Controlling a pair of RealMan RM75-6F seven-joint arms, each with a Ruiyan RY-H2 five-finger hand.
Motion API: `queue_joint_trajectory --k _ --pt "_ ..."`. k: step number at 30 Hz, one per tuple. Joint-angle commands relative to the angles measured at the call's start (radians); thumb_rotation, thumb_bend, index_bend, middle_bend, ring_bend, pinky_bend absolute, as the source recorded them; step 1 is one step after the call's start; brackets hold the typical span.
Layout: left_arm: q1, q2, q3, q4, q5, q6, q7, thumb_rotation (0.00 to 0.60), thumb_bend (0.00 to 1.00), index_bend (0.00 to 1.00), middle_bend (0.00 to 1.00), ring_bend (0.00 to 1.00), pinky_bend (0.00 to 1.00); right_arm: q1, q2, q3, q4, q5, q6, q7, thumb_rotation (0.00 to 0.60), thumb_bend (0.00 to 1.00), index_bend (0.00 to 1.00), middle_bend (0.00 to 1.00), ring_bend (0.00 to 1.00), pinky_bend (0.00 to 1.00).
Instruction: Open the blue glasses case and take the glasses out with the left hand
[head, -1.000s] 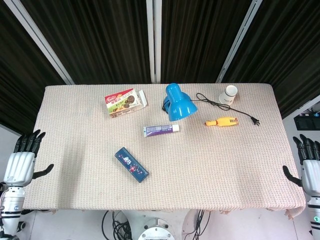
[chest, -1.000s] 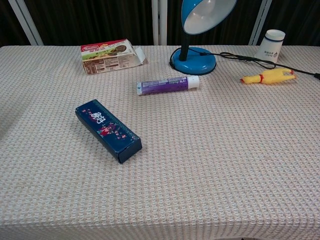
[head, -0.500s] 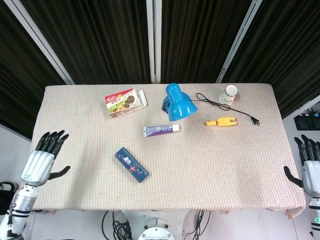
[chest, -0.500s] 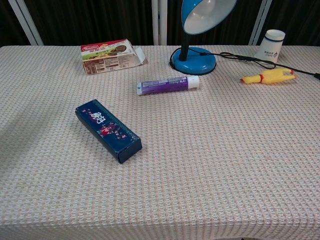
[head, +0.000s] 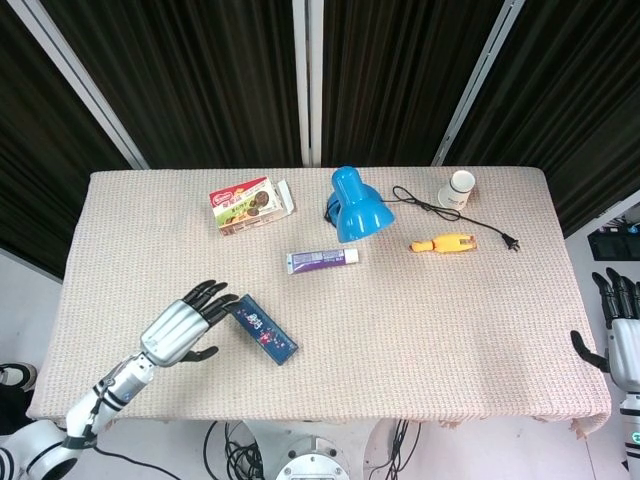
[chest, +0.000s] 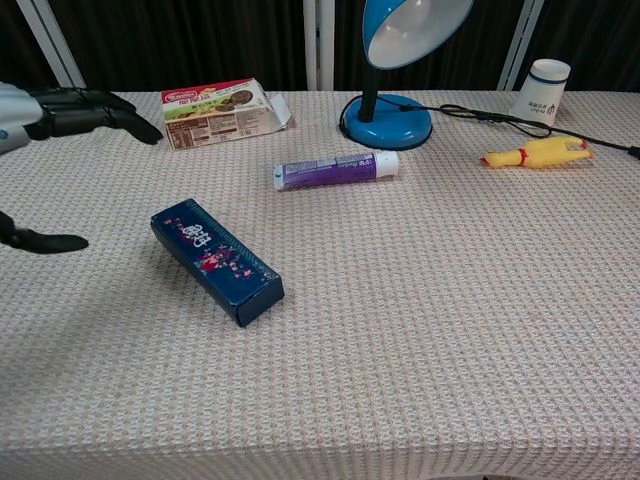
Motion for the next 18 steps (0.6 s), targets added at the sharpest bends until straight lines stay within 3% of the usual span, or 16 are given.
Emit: queue_joint_trajectory --k 1,18 --pt "-0.035 -0.041 0.012 0.045 0.023 -0.022 -0.008 0.600 0.20 0.17 0.17 0.06 0.12 -0.001 0.000 -0.002 0.003 0.002 -0.005 0.003 0.600 0.25 0.00 0.00 0.00 0.00" --pt "-0.154 -0.174 0.055 0.213 0.057 -0.054 -0.098 0.600 0.25 0.22 0.25 0.12 0.12 0.006 -0.001 -0.005 0.006 0.011 -0.027 0.000 0.600 0.25 0.00 0.00 0.00 0.00"
